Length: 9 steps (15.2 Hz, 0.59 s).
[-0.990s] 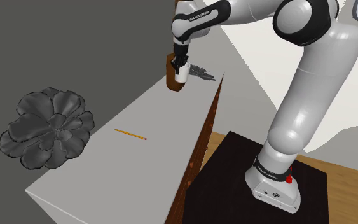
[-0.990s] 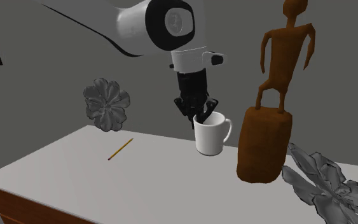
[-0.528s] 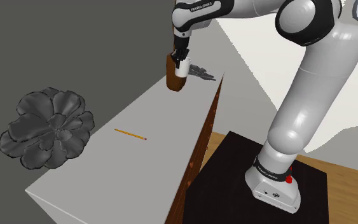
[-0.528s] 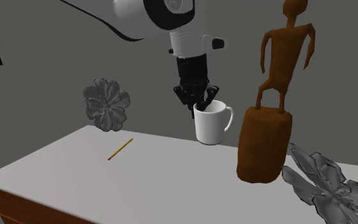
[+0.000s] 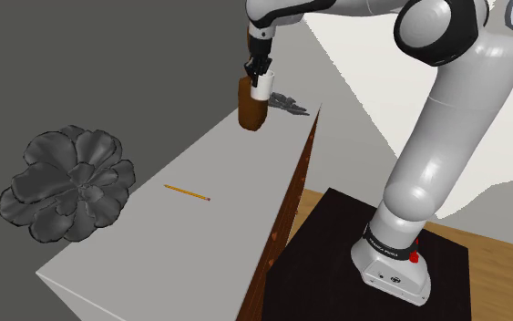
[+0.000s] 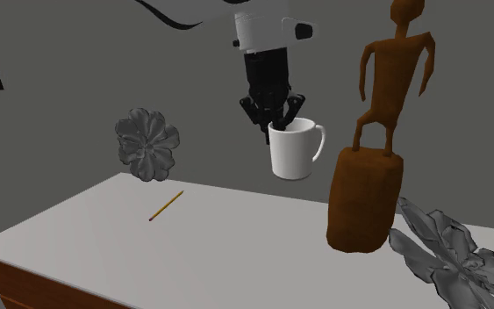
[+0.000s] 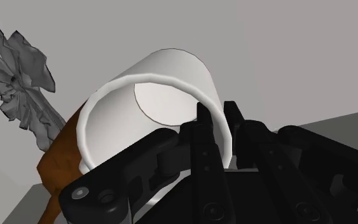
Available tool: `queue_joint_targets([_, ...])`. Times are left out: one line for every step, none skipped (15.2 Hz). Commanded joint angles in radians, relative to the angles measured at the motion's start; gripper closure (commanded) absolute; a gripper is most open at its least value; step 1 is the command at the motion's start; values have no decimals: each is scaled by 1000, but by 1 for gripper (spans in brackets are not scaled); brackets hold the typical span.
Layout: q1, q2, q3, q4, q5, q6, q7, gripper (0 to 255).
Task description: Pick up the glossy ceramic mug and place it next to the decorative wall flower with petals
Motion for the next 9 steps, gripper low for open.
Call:
queue_joint_targets([0, 0, 0, 27, 0, -27, -1, 255])
queue_joint_targets([0, 2, 0, 42, 1, -40, -1, 255])
queue_joint_targets([0, 3, 0, 58, 1, -54, -2, 255])
queue_joint_targets([0, 5, 0, 74, 1, -68, -2, 255])
queue_joint_targets([0, 8, 0, 90, 1, -82, -3, 255])
queue_joint_targets([0, 10, 0, 106, 2, -96, -4, 255])
queue_joint_targets([0, 13, 0, 123, 2, -111, -5, 255])
queue_joint_targets([0, 16, 0, 141, 3, -125, -5, 255])
queue_joint_targets([0, 19, 0, 158, 3, -140, -6, 255])
